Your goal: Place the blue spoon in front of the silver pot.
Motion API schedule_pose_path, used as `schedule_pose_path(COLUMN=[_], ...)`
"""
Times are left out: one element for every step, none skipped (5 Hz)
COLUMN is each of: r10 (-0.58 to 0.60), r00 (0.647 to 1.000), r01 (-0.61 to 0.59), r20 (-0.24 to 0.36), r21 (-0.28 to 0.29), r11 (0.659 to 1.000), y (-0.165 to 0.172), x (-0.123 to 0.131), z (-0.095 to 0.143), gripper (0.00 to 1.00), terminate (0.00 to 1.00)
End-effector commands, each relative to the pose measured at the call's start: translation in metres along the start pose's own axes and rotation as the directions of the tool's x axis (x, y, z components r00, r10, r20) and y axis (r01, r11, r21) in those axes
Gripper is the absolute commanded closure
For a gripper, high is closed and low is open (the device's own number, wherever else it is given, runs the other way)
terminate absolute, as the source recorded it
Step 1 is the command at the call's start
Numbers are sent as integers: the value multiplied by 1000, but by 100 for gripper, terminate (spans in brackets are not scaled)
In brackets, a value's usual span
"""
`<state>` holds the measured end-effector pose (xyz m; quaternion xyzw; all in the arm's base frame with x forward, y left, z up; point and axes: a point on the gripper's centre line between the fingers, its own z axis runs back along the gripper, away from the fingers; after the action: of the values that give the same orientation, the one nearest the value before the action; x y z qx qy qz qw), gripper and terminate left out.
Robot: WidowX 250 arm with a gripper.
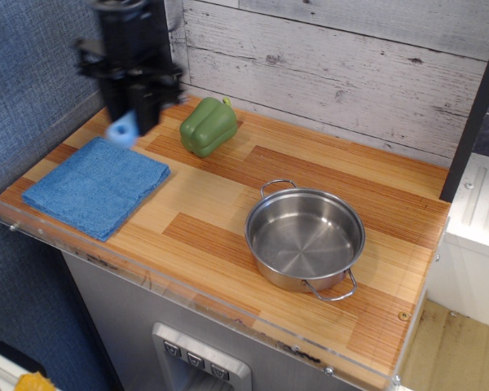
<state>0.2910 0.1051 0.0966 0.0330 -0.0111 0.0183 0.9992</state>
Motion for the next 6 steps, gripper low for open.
schedule_pose_path(r10=[-76, -45, 55, 98, 51, 28], r00=[997, 999, 998, 992, 987, 983], r01=[75, 45, -55, -98, -49, -21], r20=[-18, -24, 0, 84, 153, 181], r21=[-56, -33, 1, -5, -20, -43], r11=[996, 998, 998, 995, 999, 999], y=[-80, -106, -135, -157, -167, -171], x=[35, 46, 60, 70, 79, 84], z=[-1, -7, -10, -14, -22, -31], gripper=[100, 100, 100, 100, 100, 100], terminate=[0, 0, 0, 0, 0, 0])
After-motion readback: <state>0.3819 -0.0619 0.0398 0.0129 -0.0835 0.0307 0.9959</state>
